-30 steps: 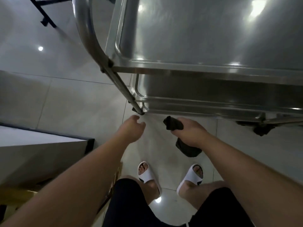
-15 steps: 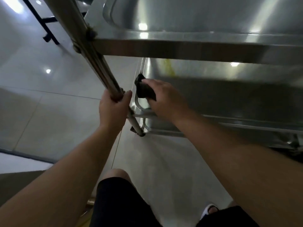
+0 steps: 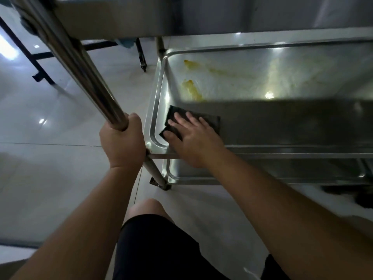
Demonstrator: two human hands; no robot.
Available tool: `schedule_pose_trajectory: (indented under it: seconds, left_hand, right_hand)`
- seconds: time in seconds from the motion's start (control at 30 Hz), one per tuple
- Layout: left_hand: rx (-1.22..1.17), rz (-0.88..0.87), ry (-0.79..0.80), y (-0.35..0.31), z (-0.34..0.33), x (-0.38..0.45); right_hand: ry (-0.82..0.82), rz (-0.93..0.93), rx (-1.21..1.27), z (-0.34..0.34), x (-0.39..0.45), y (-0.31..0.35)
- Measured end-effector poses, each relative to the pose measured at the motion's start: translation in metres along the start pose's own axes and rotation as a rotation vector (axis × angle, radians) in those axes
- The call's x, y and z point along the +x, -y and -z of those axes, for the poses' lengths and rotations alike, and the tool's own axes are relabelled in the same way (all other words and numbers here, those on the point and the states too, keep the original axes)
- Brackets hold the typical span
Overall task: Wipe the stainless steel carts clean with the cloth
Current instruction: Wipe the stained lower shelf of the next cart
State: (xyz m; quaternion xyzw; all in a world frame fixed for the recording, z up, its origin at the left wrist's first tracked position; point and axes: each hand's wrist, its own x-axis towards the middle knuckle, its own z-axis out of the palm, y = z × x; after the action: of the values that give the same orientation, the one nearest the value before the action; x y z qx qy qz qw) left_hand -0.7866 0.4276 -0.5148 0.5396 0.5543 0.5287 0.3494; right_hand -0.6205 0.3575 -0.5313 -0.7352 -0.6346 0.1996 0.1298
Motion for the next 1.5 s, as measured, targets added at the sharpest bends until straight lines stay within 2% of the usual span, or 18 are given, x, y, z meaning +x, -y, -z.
schedule_pose_trajectory:
  seconds: [0.13, 0.27, 0.33, 0.4, 0.57, 0.7, 0.77, 0.83, 0.93, 1.13, 1.2, 1.27, 1.33, 1.4, 1.5]
  left_hand:
    - [-0.032, 0.015, -0.020, -0.003, 0.000, -0.001]
    - [-0.059, 0.011, -0.017, -0.005, -0.002, -0.002]
    - [-0.070, 0.010, -0.025, -0.004, -0.004, -0.001]
    - [-0.079, 0.006, -0.033, -0.003, -0.005, -0.002]
    - [-0.117, -0.001, -0.045, 0.001, -0.006, -0.001]
    - [-0.093, -0.022, -0.052, -0.001, -0.005, -0.002]
    - [-0.086, -0.037, -0.059, -0.002, -0.004, -0.001]
    - [-0.074, -0.043, -0.041, -0.004, -0.004, -0.002]
    - [-0.090, -0.029, -0.026, -0.005, -0.004, -0.003]
    - [-0.137, -0.026, -0.032, 0.001, -0.006, -0.001]
    - [-0.119, -0.022, -0.055, 0.003, -0.006, 0.001]
    - [-0.119, -0.014, -0.062, 0.003, -0.006, 0.002]
    - [-0.114, -0.014, -0.051, 0.004, -0.006, 0.003]
    - [-0.112, -0.015, -0.045, 0.005, -0.005, 0.003]
    - [-0.108, -0.005, -0.049, 0.004, -0.004, 0.004]
  right_hand:
    - [-0.149, -0.180, -0.102, 0.028, -0.052, -0.084]
    - [-0.207, -0.527, -0.156, 0.071, -0.091, -0.172]
    - [-0.236, -0.674, -0.118, 0.078, -0.090, -0.185]
    - [-0.244, -0.725, -0.091, 0.071, -0.072, -0.168]
    - [-0.206, -0.429, -0.089, 0.021, 0.018, -0.060]
    - [-0.078, -0.148, -0.047, -0.012, 0.083, 0.037]
    - [-0.015, 0.004, -0.040, -0.017, 0.093, 0.060]
    - [0.004, 0.061, -0.039, -0.017, 0.095, 0.061]
    - [-0.040, -0.003, -0.061, -0.004, 0.096, 0.026]
    - [-0.297, -0.543, -0.092, 0.062, 0.060, -0.129]
    - [-0.315, -0.704, -0.062, 0.065, 0.043, -0.149]
    - [-0.306, -0.763, -0.049, 0.057, 0.047, -0.136]
    - [-0.314, -0.678, -0.017, 0.045, 0.064, -0.099]
    - [-0.285, -0.463, 0.007, 0.025, 0.086, -0.047]
    - [-0.095, -0.146, -0.017, -0.007, 0.107, 0.034]
